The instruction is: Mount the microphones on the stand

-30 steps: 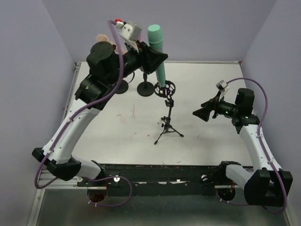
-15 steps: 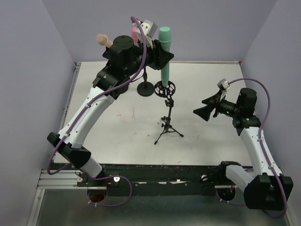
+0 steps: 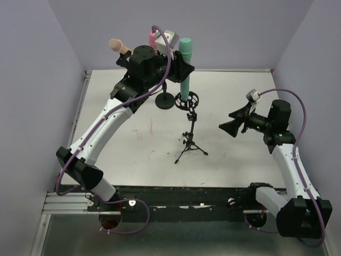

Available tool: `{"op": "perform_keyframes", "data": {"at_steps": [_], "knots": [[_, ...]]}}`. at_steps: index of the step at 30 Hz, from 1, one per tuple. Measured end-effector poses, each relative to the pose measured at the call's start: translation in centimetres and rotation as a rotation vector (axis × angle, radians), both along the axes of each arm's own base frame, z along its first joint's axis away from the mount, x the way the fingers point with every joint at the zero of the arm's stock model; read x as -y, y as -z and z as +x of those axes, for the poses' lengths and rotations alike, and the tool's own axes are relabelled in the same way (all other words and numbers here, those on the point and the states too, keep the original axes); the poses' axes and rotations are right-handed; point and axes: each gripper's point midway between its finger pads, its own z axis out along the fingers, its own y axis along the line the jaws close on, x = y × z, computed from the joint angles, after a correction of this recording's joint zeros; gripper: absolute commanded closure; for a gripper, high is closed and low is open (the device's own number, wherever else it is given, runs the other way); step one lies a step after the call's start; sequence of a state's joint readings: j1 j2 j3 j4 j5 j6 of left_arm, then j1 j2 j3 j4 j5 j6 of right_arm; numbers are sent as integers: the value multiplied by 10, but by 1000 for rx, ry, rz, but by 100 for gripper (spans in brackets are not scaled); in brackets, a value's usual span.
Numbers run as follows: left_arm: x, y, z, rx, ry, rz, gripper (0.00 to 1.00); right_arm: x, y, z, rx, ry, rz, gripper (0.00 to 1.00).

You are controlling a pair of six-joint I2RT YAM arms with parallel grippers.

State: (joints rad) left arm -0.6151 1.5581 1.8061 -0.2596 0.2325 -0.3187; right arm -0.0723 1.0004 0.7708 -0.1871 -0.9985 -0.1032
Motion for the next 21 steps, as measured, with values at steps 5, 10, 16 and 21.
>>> {"op": "perform_keyframes", "data": {"at_steps": [5, 10, 16, 21], "knots": [[3, 28, 5, -45, 2, 17, 89, 0, 0, 0, 3, -1, -2, 0], [7, 60, -1, -108, 35, 22, 82, 0, 0, 0, 3, -1, -2, 0], [6, 84, -11, -146, 56, 19, 44, 0, 1, 1, 4, -3, -5, 0], [2, 79, -19, -152, 59, -6, 14, 0, 3, 1, 11, -15, -10, 0]]}}
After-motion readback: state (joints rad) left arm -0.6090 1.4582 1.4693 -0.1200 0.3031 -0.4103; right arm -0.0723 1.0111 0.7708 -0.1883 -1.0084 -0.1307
